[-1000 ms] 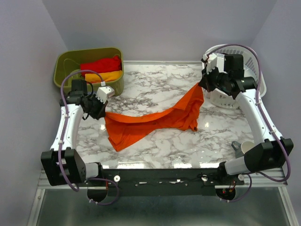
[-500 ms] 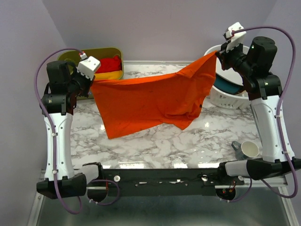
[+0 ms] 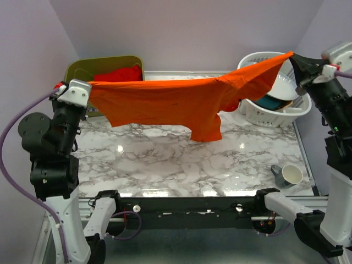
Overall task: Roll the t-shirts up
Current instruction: Flatten out the T-shirt at the center of the board.
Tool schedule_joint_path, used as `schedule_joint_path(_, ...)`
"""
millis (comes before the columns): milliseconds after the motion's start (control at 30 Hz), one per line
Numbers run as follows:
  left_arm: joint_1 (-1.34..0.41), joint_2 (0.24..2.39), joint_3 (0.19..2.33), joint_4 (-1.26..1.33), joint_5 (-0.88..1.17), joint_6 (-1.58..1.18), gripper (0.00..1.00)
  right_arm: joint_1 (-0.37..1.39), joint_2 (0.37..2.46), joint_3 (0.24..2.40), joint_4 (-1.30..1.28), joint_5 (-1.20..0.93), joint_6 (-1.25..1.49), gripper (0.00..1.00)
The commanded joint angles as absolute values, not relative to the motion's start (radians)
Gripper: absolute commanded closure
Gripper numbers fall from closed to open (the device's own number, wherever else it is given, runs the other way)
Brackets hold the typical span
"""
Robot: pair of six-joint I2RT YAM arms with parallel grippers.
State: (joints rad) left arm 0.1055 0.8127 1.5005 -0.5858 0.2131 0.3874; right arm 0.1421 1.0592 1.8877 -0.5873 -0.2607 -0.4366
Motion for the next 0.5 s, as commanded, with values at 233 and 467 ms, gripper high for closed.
schedule_joint_path(233, 0.112, 0.641, 1.561, -0.437, 0.137, 0.313, 1.0, 0.135, 0.936, 2.199, -0.733, -0.351, -0.408, 0.99)
schedule_joint_path(467, 0.112, 0.606, 1.634, -0.368, 0.109, 0.351, 1.0, 0.126, 0.839, 2.185, -0.693, -0.308, -0.472, 1.0)
